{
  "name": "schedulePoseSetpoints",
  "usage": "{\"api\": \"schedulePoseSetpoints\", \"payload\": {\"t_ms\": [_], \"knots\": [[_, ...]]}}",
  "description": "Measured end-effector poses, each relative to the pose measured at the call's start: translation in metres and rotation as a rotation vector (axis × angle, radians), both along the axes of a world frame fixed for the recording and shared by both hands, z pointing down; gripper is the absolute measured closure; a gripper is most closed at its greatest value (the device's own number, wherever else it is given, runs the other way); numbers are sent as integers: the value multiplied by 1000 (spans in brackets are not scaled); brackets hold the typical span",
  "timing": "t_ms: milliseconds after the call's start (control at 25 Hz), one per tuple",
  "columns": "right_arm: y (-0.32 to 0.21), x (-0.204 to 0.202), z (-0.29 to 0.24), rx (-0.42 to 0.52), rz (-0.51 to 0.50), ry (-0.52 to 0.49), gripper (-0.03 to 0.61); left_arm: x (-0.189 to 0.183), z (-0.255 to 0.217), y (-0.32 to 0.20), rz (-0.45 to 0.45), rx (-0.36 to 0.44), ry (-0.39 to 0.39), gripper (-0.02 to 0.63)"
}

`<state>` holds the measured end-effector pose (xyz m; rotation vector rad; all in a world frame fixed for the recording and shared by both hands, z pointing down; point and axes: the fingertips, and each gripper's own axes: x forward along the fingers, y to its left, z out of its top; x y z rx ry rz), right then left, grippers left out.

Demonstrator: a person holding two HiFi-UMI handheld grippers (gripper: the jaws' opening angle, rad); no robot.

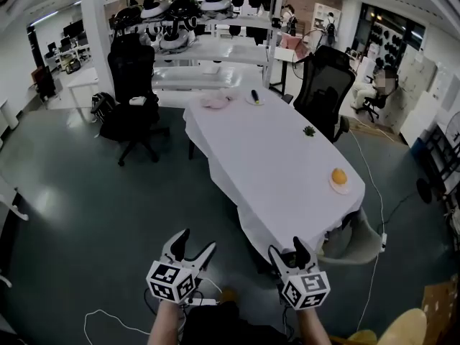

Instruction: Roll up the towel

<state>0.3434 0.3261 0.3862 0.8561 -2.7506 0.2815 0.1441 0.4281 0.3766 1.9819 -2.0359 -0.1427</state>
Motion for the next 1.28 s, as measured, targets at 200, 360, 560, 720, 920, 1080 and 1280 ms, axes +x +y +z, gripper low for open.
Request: {"api": "schedulePoseSetpoints", "payload": {"t_ms": [200,360,560,720,920,1080,1280], "knots": [[-34,-24,-3,4,-6,-3,259,-28,-8,-29,-18,14,-5,252],[-54,-40,0,8,-17,-4,259,-44,-7,-45,-33,17,-10,252],[-70,-61,1,13,-36,-5,261,-64,-3,-56,-47,17,-11,252],[-79,-71,5,14,-37,-6,262,-74,-2,-61,-56,24,-16,252],[-77,-79,13,-2,-55,2,262,-79,6,-55,-71,13,-8,252],[-67,-84,21,-22,-79,17,262,-74,15,-41,-78,-7,7,252],[-57,-90,30,-46,-126,52,263,-71,28,-25,-116,-34,43,252]]}}
